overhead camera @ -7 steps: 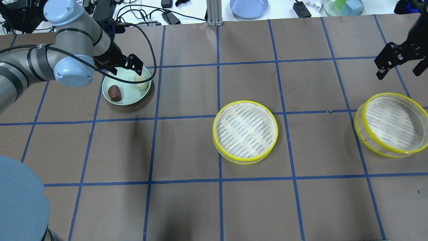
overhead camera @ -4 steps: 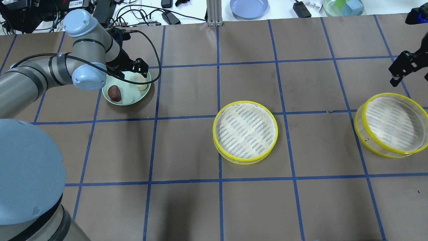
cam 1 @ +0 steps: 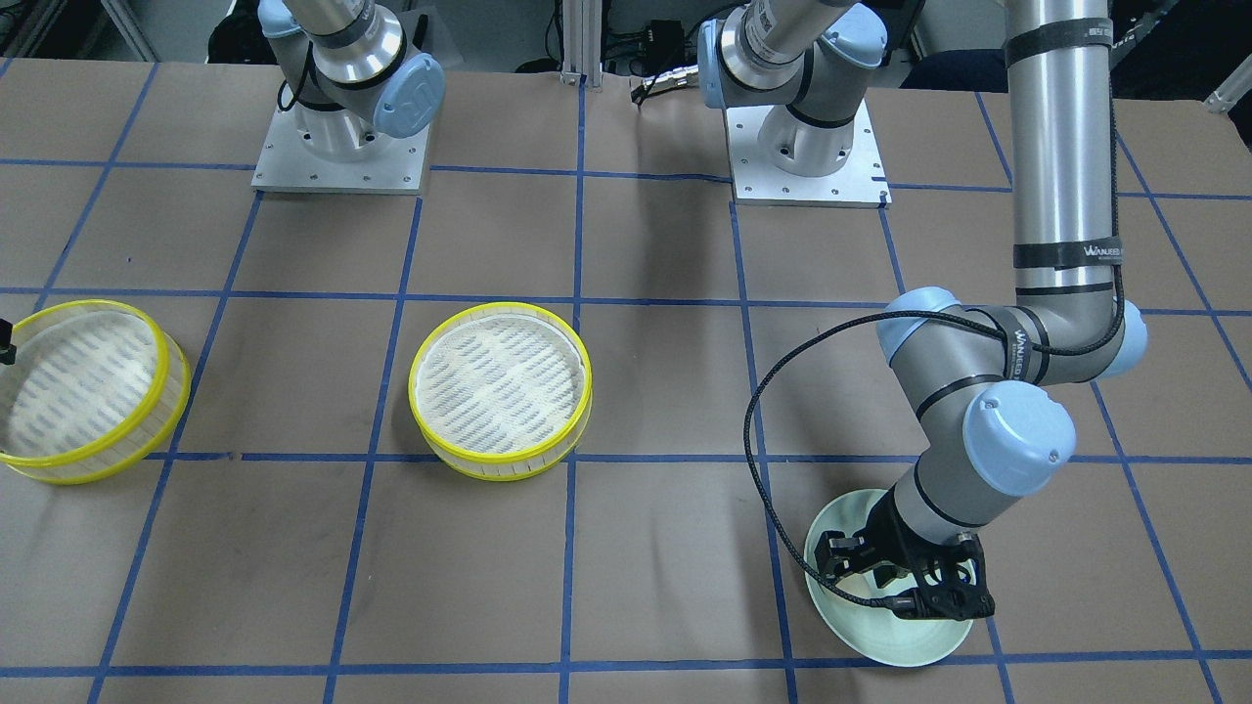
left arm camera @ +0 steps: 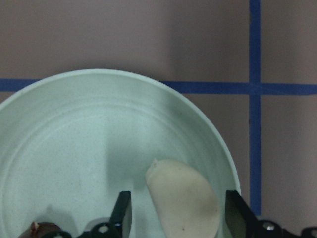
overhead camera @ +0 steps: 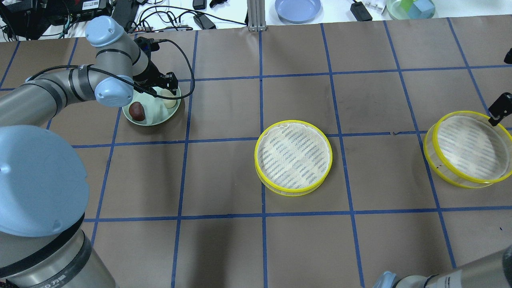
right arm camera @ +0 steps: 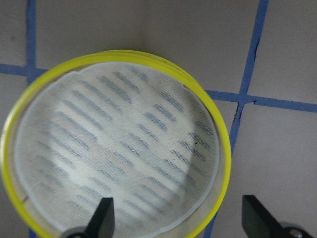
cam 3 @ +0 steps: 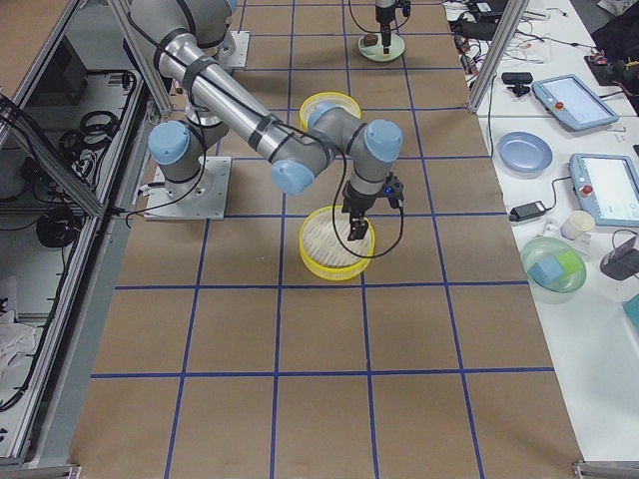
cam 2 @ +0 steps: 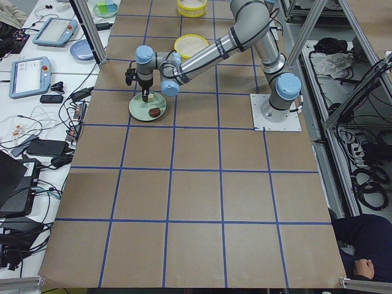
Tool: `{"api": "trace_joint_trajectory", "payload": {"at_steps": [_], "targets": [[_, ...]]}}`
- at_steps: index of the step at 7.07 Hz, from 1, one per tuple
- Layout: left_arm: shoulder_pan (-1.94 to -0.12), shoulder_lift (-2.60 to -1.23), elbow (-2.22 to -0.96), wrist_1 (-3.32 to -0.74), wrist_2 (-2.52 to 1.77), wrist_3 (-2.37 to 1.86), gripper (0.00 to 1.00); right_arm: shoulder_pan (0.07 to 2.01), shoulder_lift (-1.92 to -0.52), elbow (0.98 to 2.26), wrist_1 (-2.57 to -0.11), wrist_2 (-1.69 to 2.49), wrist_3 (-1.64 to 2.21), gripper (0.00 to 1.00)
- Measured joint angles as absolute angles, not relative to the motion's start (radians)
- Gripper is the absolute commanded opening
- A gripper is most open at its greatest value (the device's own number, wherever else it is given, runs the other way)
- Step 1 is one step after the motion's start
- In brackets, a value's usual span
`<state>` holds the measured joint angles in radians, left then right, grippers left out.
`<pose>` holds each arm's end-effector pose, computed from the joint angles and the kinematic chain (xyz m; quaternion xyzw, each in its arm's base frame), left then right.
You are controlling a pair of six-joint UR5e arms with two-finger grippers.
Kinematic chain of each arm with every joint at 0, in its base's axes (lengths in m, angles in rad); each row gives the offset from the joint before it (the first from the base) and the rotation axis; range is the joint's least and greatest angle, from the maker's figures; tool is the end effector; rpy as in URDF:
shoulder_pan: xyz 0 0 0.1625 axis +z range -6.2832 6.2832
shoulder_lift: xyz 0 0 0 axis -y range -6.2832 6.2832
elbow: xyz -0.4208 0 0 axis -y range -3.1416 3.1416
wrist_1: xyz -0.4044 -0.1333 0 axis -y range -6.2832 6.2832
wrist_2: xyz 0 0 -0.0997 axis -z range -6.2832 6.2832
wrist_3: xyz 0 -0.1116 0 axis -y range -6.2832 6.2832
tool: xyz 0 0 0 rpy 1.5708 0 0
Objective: Stack buns with steamer
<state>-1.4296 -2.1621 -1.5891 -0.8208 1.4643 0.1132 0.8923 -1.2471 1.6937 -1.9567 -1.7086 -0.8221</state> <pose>-0.0480 -0.6940 0.1844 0.0102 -0.9961 0.0762 0.0438 -0.2793 -0.5345 0.2704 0.0736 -0.9944 -0.0691 0.0297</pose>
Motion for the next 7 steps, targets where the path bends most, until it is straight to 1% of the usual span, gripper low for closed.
{"api": "trace_joint_trajectory", "payload": {"at_steps": [1, 2, 3, 4, 7], "targets": [[-1.43, -2.166, -1.589, -0.821, 1.467, 0.12, 0.0, 0.863, -1.19, 1.703, -2.033, -1.708, -0.868, 0.54], [-1.43, -2.167, -1.589, -0.822, 1.47, 0.127, 0.0, 0.85, -1.152, 1.706, -2.069, -1.708, -0.886, 0.34], [-1.429, -2.165, -1.589, -0.822, 1.473, 0.131, 0.0, 0.844, -1.134, 1.707, -2.084, -1.707, -0.894, 0.07], [-1.429, -2.155, -1.588, -0.823, 1.495, 0.136, 0.0, 0.842, -1.126, 1.707, -2.094, -1.707, -0.904, 0.0], [-1.457, -2.062, -1.58, -0.913, 1.574, 0.121, 0.0, 0.838, -1.126, 1.701, -2.119, -1.714, -0.943, 0.0]]}}
